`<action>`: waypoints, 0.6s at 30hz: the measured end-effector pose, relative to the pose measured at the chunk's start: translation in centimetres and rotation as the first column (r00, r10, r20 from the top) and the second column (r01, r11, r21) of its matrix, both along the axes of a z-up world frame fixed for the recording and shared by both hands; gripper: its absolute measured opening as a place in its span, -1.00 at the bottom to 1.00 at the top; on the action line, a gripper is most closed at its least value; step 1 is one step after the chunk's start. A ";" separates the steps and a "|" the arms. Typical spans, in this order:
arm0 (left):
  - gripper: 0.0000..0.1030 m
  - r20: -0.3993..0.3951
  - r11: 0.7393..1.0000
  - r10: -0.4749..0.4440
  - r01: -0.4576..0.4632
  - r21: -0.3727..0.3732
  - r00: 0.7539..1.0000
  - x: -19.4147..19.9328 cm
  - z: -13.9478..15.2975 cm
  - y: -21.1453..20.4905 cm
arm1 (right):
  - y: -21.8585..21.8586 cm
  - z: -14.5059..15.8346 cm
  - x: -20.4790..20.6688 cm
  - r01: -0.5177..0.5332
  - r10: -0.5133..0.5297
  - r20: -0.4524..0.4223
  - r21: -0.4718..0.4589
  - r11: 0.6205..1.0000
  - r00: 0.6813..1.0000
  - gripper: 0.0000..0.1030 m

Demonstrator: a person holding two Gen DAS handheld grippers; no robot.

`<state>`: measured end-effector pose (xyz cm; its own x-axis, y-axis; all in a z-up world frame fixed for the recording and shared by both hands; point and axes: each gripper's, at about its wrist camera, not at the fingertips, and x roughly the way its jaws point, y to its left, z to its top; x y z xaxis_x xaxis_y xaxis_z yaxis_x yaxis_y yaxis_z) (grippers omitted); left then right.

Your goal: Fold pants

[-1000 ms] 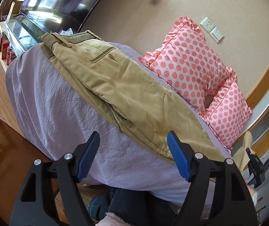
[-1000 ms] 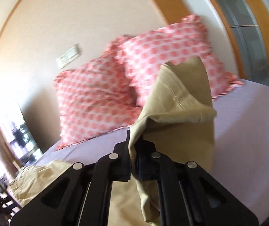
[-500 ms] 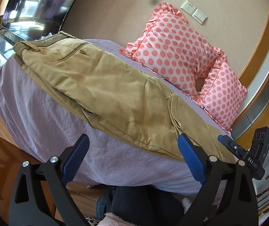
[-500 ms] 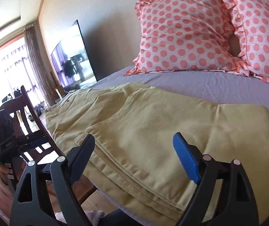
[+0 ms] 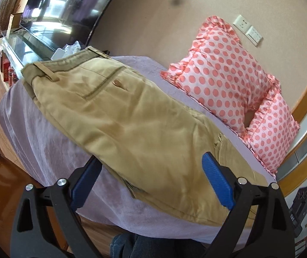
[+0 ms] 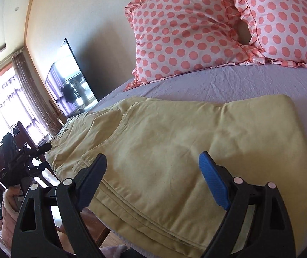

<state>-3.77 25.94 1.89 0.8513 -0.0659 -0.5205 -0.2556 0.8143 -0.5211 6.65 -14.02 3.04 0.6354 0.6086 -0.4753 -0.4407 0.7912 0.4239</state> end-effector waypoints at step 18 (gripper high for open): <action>-0.85 -0.012 0.980 0.100 -0.096 0.176 0.995 5.0 8.5 1.1 | -6.0 0.5 -1.2 0.118 -0.121 0.051 0.065 0.991 0.991 0.91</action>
